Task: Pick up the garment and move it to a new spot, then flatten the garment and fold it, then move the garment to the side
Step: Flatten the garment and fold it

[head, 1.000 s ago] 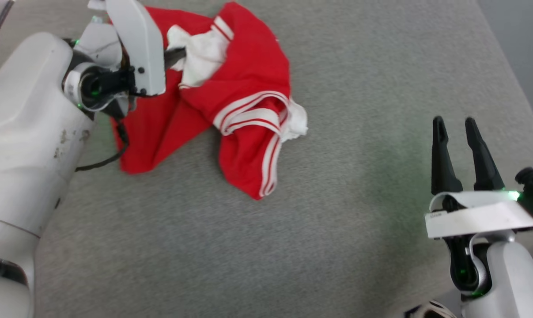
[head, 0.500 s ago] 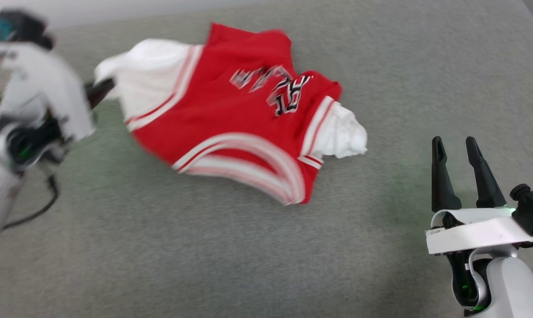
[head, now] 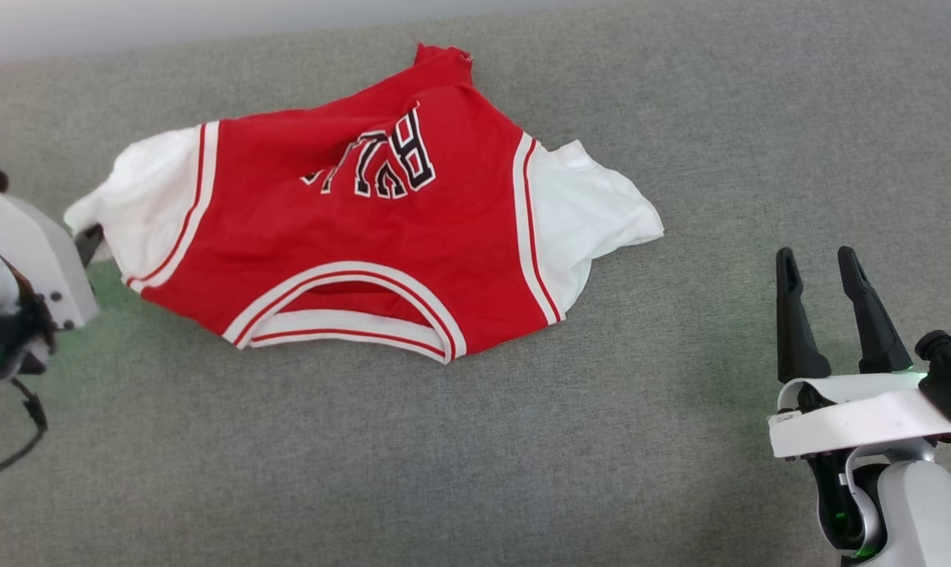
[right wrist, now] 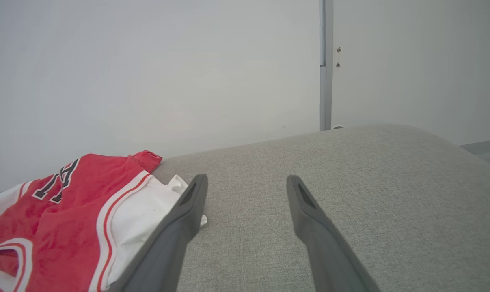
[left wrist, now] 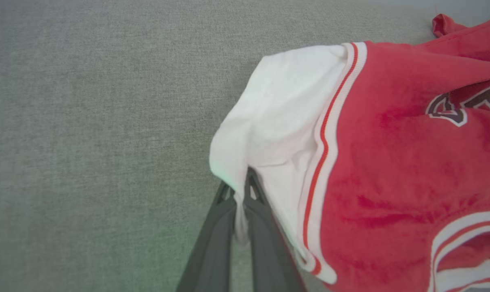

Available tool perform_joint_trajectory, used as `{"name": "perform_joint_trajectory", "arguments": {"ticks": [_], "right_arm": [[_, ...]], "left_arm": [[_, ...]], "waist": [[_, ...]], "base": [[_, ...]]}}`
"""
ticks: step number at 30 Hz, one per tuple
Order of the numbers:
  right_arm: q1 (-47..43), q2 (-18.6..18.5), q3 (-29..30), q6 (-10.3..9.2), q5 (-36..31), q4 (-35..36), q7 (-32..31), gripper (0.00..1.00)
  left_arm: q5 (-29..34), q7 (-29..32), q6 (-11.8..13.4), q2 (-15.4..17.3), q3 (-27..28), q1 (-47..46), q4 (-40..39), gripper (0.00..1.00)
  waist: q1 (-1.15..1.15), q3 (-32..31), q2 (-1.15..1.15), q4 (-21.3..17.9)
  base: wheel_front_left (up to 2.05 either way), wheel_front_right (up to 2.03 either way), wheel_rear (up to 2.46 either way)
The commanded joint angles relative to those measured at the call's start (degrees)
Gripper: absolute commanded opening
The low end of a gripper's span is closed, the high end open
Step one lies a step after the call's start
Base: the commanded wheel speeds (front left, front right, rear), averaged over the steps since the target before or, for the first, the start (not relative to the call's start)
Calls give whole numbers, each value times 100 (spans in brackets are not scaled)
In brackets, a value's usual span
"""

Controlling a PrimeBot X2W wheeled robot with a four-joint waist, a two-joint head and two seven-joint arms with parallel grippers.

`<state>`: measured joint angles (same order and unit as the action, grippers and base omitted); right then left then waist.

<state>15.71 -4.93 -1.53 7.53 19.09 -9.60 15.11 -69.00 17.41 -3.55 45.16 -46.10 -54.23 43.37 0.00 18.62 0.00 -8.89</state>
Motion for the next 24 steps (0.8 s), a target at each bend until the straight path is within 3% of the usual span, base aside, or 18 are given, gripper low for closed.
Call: {"name": "perform_joint_trajectory", "arguments": {"ticks": [1,2,3,9,11,14,19,21,24], "right_arm": [[-32,-41,-22,-8,-13,-6,2,100],[-11,-78,-48,-8,-18,-22,2,100],[6,-119,-86,-8,-13,-52,2,100],[139,-598,-511,-8,71,-356,2,100],[194,-786,-680,-8,108,-473,2,100],[274,-1132,-1010,-8,166,-624,-62,100],[454,-1784,-1720,-8,262,-577,-499,100],[576,-2140,-2129,-8,312,-465,-799,100],[847,-2768,-2957,-8,487,-195,-1397,100]], "left_arm": [[24,-48,6,-35,-8,83,24,6],[63,-148,9,-50,-6,93,45,61],[54,-274,26,-65,30,109,75,100],[245,-1257,57,-96,87,463,68,100],[327,-1676,-40,-120,95,632,41,100],[454,-2376,82,-283,95,945,-145,100],[774,-3169,540,-501,144,1563,-802,100],[979,-3253,837,-602,287,1836,-1178,100],[1665,-3259,1406,-816,942,2328,-2028,100]], "waist": [[0,-12,0,0],[0,-31,0,5],[0,-55,0,12],[0,-285,0,189],[0,-353,0,295],[0,-480,0,487],[0,-577,0,805],[0,-575,0,937],[0,-568,0,1140]], "base": [[0,0,0],[0,0,0],[0,0,0],[0,0,0],[0,0,0],[0,0,0],[0,0,0],[0,0,0],[0,0,0]]}}
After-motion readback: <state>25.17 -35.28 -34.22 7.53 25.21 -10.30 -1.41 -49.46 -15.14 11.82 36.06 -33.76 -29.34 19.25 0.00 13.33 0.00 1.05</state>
